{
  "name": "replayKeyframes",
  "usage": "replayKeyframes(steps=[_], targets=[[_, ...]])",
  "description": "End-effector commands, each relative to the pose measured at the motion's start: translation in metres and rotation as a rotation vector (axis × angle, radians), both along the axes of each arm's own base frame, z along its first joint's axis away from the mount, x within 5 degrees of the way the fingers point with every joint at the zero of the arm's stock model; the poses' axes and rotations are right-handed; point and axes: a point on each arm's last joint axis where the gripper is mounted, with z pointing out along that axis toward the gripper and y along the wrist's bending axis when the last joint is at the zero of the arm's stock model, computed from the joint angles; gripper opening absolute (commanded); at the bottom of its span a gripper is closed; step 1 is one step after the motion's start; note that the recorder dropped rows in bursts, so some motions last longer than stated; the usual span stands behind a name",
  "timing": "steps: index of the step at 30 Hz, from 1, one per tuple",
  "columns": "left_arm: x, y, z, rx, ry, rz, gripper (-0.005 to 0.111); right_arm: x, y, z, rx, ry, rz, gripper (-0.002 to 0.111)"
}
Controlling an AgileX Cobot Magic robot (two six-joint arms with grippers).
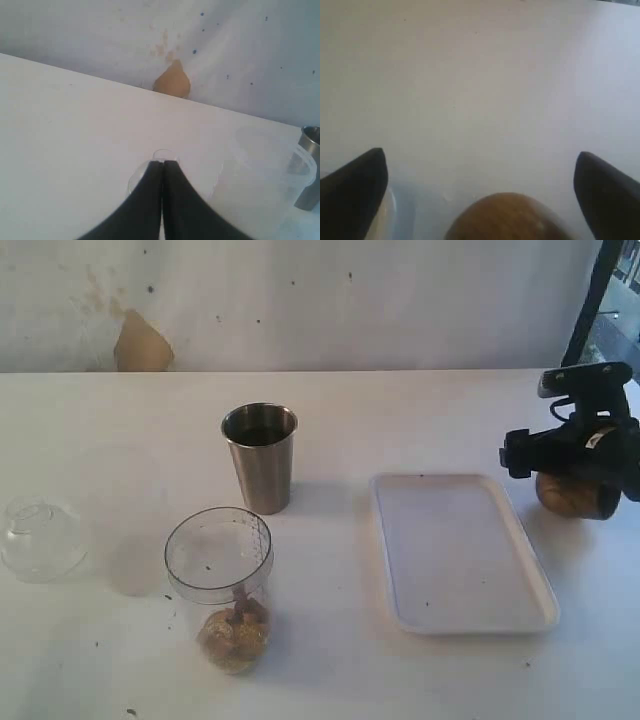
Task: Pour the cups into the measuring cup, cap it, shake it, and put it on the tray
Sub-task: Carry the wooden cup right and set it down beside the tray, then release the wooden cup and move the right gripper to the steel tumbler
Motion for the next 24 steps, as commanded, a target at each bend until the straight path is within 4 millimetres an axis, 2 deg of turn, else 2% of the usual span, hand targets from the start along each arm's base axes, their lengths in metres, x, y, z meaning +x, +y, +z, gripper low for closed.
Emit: replayKeyframes(steps=[1,6,12,15,21,23,24], targets=[[0.0,0.0,0.002,0.004,-0.019,0.0,0.001,0.004,-0.001,0.02,0.002,0.002,0.004,0.093],[0.0,0.0,0.002,0.004,-0.019,0.0,0.001,0.007,0.009,0.055,-0.003,-0.052,0.033,0.091],[0.0,0.0,0.002,0.004,-0.019,0.0,0.001,0.003,0.033,0.088,-0.009,-0.142,0.096,0.081],[0.0,0.0,0.002,0.004,-0.019,0.0,0.001,0.0,0.047,0.1,-0.013,-0.177,0.135,0.064],[0.0,0.0,0.002,0.004,-0.019,0.0,0.001,-0.014,0.073,0.126,0.006,-0.216,0.202,0.015],[0.0,0.0,0.002,0.004,-0.019,0.0,0.001,-0.017,0.084,0.129,0.047,-0.216,0.215,0.006],[0.0,0.0,0.002,0.004,-0.019,0.0,0.001,-0.018,0.091,0.129,0.051,-0.203,0.235,0.006]])
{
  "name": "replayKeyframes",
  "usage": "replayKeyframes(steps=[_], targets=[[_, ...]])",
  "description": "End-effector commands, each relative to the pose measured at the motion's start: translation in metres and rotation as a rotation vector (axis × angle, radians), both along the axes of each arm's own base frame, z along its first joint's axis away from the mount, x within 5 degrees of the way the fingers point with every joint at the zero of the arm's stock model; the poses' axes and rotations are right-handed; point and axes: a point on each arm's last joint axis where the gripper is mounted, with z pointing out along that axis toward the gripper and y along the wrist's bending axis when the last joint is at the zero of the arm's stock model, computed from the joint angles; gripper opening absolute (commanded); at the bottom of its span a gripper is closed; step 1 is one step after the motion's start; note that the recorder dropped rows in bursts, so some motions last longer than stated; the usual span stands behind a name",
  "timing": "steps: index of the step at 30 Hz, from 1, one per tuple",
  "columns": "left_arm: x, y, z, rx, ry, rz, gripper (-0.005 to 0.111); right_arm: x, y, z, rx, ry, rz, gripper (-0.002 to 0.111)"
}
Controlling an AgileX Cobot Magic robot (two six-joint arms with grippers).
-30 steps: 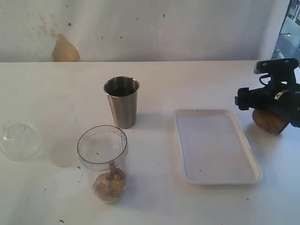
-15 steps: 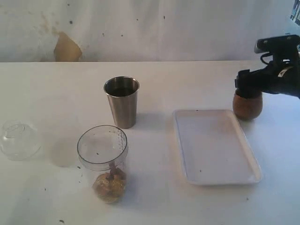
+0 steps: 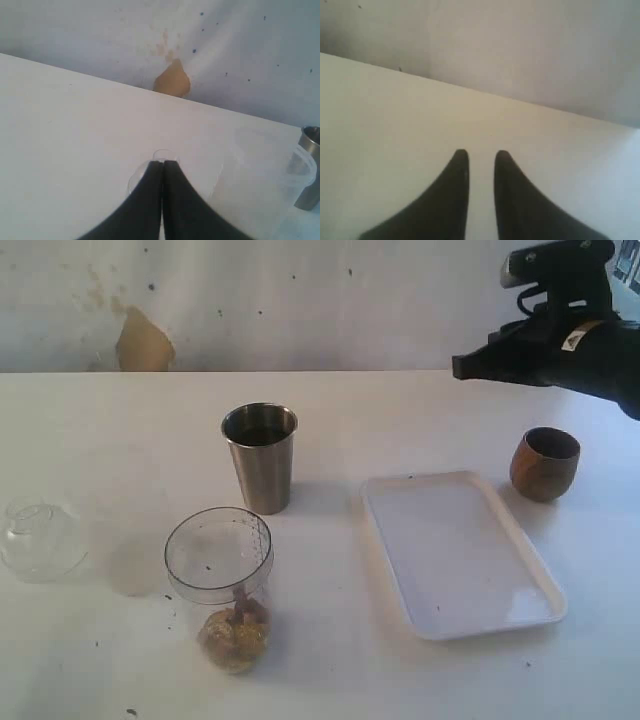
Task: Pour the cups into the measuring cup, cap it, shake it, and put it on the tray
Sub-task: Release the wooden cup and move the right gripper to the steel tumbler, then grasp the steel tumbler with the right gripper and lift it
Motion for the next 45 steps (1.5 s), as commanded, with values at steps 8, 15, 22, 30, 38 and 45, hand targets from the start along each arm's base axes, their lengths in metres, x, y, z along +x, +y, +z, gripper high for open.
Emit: replayKeyframes(steps=[8,15,22,30,38,45], targets=[[0.0,0.0,0.002,0.004,-0.019,0.0,0.001,-0.008,0.082,-0.014,-0.021,0.038,0.237,0.091],[0.0,0.0,0.002,0.004,-0.019,0.0,0.001,-0.016,0.122,-0.02,-0.034,0.002,0.355,0.105],[0.0,0.0,0.002,0.004,-0.019,0.0,0.001,-0.017,0.147,-0.049,-0.041,0.051,0.414,0.105],[0.0,0.0,0.002,0.004,-0.019,0.0,0.001,-0.01,0.165,-0.082,-0.022,0.028,0.444,0.105],[0.0,0.0,0.002,0.004,-0.019,0.0,0.001,0.0,0.171,-0.111,0.052,-0.067,0.431,0.105],[0.0,0.0,0.002,0.004,-0.019,0.0,0.001,0.008,0.175,-0.132,0.082,-0.162,0.431,0.105]])
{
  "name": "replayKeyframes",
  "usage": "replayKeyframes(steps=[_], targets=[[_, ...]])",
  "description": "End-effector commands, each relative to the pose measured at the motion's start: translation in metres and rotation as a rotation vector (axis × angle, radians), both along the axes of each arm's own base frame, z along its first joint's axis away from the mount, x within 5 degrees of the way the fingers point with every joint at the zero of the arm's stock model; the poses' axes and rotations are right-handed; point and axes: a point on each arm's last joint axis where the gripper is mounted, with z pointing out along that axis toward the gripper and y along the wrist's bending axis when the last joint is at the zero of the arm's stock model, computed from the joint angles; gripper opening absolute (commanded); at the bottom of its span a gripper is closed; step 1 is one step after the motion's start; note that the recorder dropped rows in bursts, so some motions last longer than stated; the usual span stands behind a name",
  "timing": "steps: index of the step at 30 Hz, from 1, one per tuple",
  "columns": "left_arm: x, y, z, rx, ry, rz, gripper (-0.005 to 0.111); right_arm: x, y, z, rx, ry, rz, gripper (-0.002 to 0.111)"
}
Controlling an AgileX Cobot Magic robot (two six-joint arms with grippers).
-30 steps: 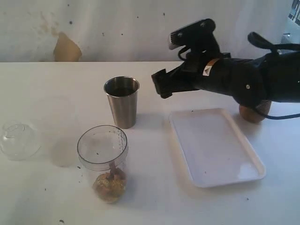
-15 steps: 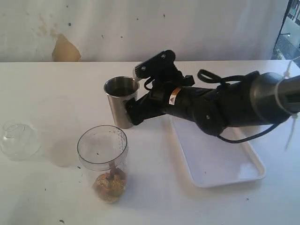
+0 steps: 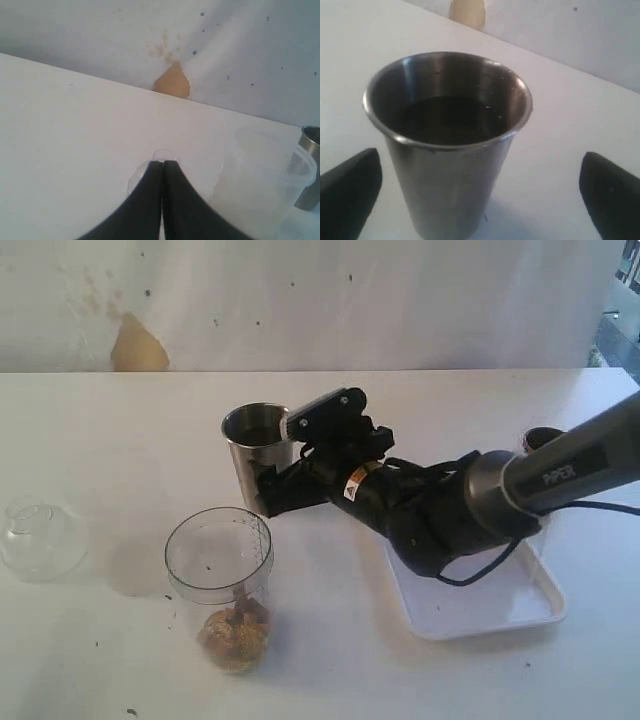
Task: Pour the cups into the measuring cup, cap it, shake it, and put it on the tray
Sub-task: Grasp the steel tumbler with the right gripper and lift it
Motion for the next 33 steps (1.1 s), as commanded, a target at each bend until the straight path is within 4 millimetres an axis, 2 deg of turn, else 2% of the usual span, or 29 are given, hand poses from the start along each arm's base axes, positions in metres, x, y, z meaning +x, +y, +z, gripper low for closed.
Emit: replayKeyframes(steps=[1,6,23,31,33], targets=[[0.0,0.0,0.002,0.004,-0.019,0.0,0.001,0.007,0.003,-0.008,0.044,-0.064,-0.003,0.105],[0.0,0.0,0.002,0.004,-0.019,0.0,0.001,0.015,0.008,-0.02,0.062,-0.072,-0.006,0.105],[0.0,0.0,0.002,0.004,-0.019,0.0,0.001,0.044,0.026,-0.038,0.104,-0.119,0.009,0.105],[0.0,0.0,0.002,0.004,-0.019,0.0,0.001,0.044,0.029,-0.039,0.094,-0.141,0.048,0.105],[0.0,0.0,0.002,0.004,-0.019,0.0,0.001,0.044,0.029,-0.039,0.094,-0.141,0.048,0.1]])
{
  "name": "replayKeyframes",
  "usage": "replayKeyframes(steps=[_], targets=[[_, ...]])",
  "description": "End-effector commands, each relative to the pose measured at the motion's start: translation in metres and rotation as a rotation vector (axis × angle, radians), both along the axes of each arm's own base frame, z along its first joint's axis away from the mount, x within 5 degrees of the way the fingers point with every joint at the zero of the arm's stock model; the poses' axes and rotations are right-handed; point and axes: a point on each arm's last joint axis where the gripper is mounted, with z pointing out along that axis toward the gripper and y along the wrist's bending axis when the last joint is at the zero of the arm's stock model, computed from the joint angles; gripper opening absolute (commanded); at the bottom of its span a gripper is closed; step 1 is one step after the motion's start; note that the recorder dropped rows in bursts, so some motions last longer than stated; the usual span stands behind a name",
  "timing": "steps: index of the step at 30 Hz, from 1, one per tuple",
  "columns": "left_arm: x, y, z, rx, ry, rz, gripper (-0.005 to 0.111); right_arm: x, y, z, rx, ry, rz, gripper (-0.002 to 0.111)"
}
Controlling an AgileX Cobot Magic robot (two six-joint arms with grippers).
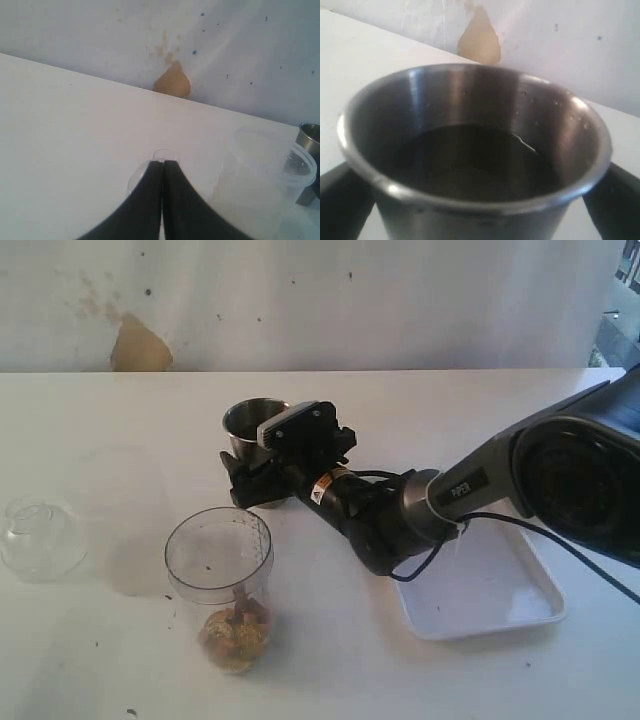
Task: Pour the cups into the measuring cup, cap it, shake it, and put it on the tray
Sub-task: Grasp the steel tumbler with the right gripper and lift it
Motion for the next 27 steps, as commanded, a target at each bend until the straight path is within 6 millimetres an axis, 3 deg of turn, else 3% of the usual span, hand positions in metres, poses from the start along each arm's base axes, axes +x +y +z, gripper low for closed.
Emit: replayKeyframes(steps=[1,7,11,19,27], targets=[[0.0,0.0,0.002,0.004,-0.019,0.0,0.001,0.0,0.001,0.001,0.006,-0.014,0.009,0.092],[0.0,0.0,0.002,0.004,-0.019,0.0,0.001,0.0,0.001,0.001,0.005,-0.012,0.009,0.027],[0.0,0.0,0.002,0.004,-0.019,0.0,0.001,0.0,0.001,0.002,0.004,-0.008,0.007,0.002],[0.0,0.0,0.002,0.004,-0.019,0.0,0.001,-0.004,-0.001,0.024,0.01,-0.024,0.009,0.0],[0.0,0.0,0.002,0.004,-0.019,0.0,0.001,-0.013,-0.001,0.081,-0.027,-0.079,0.064,0.0]])
